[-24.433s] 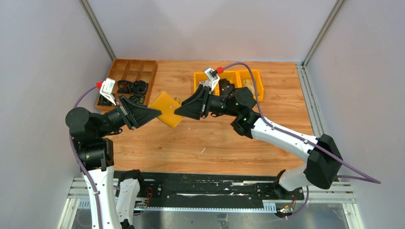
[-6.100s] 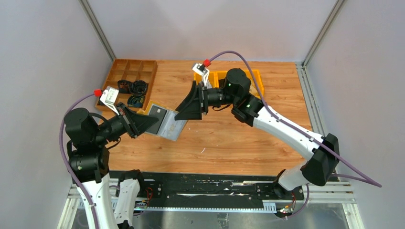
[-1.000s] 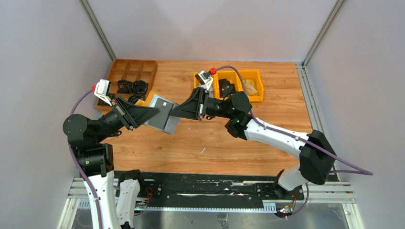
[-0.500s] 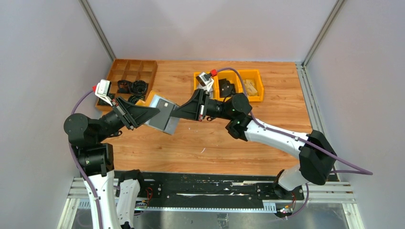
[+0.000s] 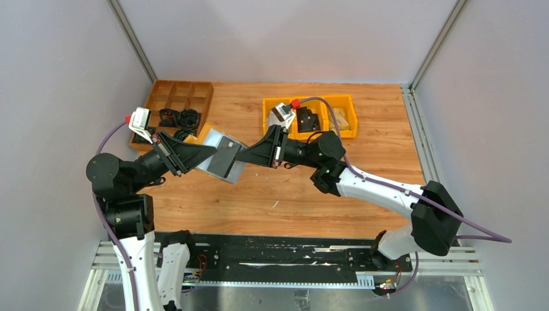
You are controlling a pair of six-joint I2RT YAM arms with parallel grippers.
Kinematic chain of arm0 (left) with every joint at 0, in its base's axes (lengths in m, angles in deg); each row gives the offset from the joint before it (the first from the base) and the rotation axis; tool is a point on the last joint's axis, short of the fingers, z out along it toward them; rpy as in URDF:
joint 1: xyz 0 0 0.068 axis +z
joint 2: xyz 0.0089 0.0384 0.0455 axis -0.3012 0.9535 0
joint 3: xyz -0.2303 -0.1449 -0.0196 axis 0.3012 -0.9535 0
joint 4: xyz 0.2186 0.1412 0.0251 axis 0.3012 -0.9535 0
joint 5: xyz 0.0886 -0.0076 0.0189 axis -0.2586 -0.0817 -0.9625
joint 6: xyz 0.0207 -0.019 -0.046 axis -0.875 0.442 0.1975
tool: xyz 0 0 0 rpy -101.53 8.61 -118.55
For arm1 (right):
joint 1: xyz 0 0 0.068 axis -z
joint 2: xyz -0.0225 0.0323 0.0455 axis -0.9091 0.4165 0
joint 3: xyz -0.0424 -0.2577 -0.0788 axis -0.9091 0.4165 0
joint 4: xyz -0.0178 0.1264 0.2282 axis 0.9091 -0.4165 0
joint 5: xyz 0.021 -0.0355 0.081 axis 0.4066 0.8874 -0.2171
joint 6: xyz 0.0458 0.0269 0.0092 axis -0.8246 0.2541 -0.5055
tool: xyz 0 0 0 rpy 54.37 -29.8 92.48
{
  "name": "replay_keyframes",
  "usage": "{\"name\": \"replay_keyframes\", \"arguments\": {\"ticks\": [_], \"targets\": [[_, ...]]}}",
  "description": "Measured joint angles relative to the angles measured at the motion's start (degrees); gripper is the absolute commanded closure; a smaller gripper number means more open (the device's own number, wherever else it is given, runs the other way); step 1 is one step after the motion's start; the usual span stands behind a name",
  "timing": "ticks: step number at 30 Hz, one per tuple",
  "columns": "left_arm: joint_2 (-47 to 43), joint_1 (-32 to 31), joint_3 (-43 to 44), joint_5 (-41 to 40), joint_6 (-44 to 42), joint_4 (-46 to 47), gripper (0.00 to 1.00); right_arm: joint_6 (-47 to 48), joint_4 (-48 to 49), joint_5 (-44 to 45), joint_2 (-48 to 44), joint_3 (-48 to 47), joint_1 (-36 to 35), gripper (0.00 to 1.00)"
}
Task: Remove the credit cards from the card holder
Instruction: Remove the credit card from the card holder.
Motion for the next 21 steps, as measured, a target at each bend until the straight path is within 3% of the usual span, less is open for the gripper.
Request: {"name": "replay_keyframes", "arguments": {"ticks": [16,18,21], "targets": [[0.7,-0.04,1.6,0.0,1.03,-0.39,1.0,0.33,1.4,1.68,-0.98,2.19,-0.02,1.0],[0.7,-0.04,1.6,-0.02,1.09,-0.42,0.9,0.31,1.75,1.73,-0.98,2.23,-0.02,1.0],[0.48,-0.04,1.42,-0.26,1.01,-0.72,0.64,0.31,2.19,1.68,-0.87,1.99,-0.13,1.0]]}}
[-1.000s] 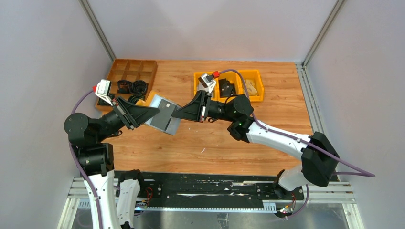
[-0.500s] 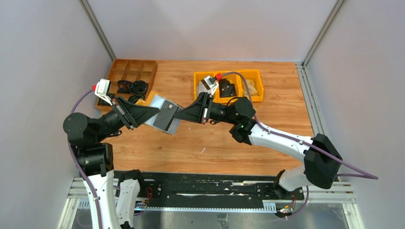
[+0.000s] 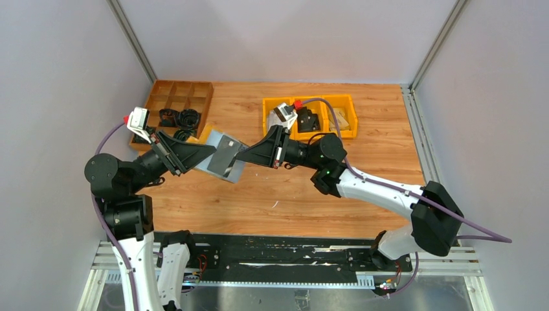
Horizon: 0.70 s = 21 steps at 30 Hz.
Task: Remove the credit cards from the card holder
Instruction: Remove the credit card from the card holder.
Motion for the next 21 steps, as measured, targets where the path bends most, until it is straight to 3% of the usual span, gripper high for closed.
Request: {"name": "replay_keyframes", "arguments": {"ticks": [3,7,10,15,19,21], "targets": [[-1.01,0.0,-1.14,-0.31,-0.28,-0.52,0.55,0.0,0.0,-0.04,0.76,-1.01,-0.17,1.0],[-2.19,0.0,-2.89,-0.13,-0.2,-1.25,0.57,0.0,-0.35,-0.07,1.73,-1.53,-0.26,1.0],[-2.45,0.0,-3.5,0.15,-0.2,-1.27,0.66,0.0,-0.76,-0.07,1.84,-1.73,-0.33,1.0],[-2.64,0.0,-4.15,0.24,-0.39,-1.14,0.98,0.02,-0.9,-0.07,1.84,-1.92,-0.39,1.0],[-2.62,0.0,-4.13,-0.26,-0.31,-0.98,1.0,0.04,-0.94,-0.07,1.84,-1.92,-0.39,0.98],[-2.56,0.0,-3.96,-0.39,-0.31,-0.96,1.0,0.04,-0.92,-0.07,1.81,-1.92,-0.42,0.87]]}}
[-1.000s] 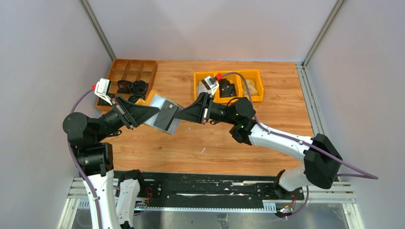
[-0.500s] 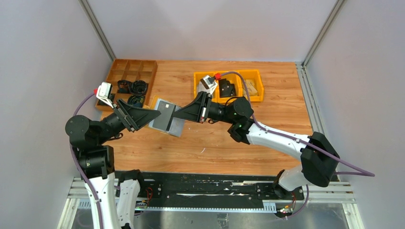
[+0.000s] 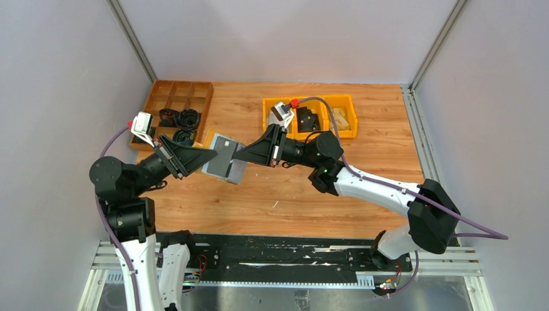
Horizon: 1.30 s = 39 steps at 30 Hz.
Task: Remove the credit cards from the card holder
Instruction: Remove the credit card from the card holder.
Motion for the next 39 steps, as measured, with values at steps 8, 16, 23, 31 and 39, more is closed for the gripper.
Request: {"name": "replay_keyframes", "arguments": {"ticks": [8,16,23,31,39], "targets": [[1.01,0.0,2.67,-0.48,-0.11,-0.31,1.0,0.2,0.28,-0.24,0.61,-1.33,-2.03,0.73],[1.16,0.0,3.69,-0.48,-0.52,-0.55,1.0,-1.36,2.58,-0.66,2.84,-2.19,-3.04,0.92],[1.84,0.0,4.35,-0.48,-0.07,-0.5,1.0,-3.02,5.99,-0.66,2.97,-1.99,-3.06,0.8],[2.05,0.0,4.79,-0.48,0.37,-0.31,1.0,-4.37,9.73,-0.63,2.89,-0.85,-3.06,0.93],[2.05,0.0,5.22,-0.46,0.42,-0.33,1.0,-4.76,10.45,-0.59,2.86,-0.46,-3.04,1.0]]}}
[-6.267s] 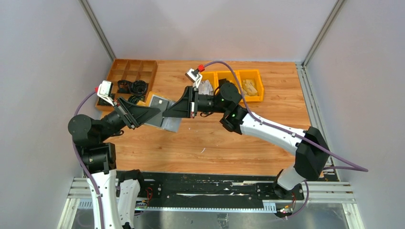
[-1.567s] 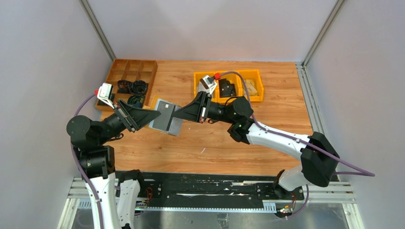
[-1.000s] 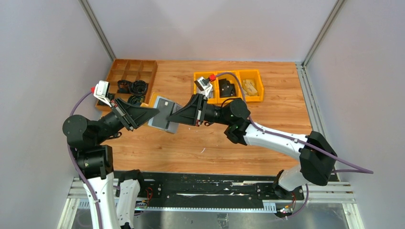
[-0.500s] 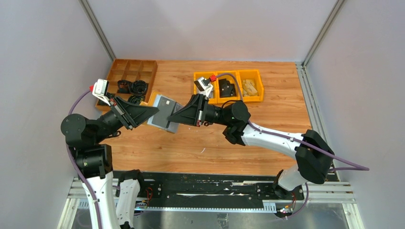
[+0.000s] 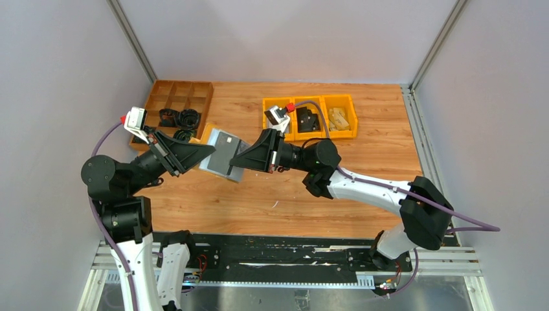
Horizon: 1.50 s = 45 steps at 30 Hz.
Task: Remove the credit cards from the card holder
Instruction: Remove the credit card from the card holder.
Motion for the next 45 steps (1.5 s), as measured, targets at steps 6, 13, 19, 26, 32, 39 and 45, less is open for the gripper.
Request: {"name": "replay_keyframes", "arguments": {"ticks": [6,13,19,26,32,39,45], "targets": [[0.46,0.0,1.7,0.04,-0.04,-0.02,1.0,-0.13,0.92,0.42,-0.59,1.66,0.0,1.0],[1.33,0.0,3.08,0.11,-0.13,0.0,1.0,-0.17,1.64,0.61,-1.99,2.71,0.0,1.0],[1.95,0.0,3.98,0.57,0.07,0.04,1.0,-0.22,2.4,0.66,-2.89,4.22,0.02,1.0],[1.99,0.0,4.0,1.18,0.81,0.94,1.0,-1.09,4.24,0.63,-2.82,4.22,0.02,1.0],[2.89,-0.11,5.6,1.73,1.27,1.51,1.0,-1.33,5.18,0.66,-3.06,5.81,0.9,1.0],[4.55,-0.22,6.75,0.98,1.25,2.73,1.0,-0.39,2.47,0.55,-6.03,8.02,3.17,1.0],[4.7,-0.22,7.15,0.44,1.22,3.5,1.0,-0.37,1.29,0.28,-6.43,8.94,3.74,1.0]]}}
